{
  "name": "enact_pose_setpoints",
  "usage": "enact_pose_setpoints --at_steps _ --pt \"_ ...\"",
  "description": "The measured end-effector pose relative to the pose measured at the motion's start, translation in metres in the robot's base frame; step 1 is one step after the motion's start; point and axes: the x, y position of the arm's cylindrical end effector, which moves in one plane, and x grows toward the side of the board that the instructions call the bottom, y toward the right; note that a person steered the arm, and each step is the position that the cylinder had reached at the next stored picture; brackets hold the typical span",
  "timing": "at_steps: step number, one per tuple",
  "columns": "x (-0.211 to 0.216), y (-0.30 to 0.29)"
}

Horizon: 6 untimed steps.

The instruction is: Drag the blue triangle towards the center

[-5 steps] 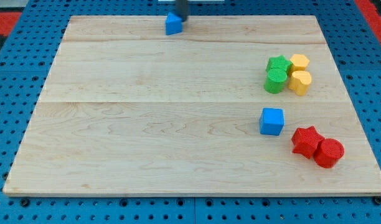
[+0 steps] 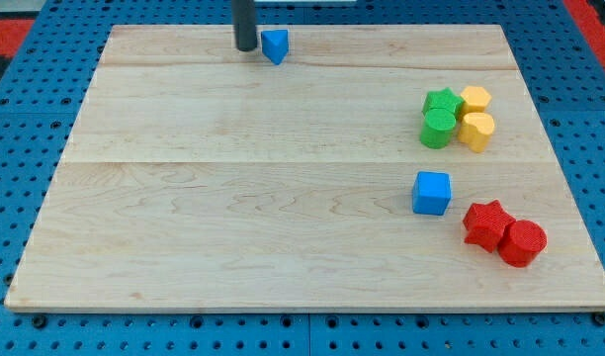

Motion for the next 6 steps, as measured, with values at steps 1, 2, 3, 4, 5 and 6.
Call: enact_pose_setpoints --at_steps 1,2,3,4,5,6 --pt "-0.015 0.036" --pt "0.019 0.081" --pt "0.065 0.053" --pt "0.119 0.046" --pt "0.154 0.096" --pt "0.166 0.098"
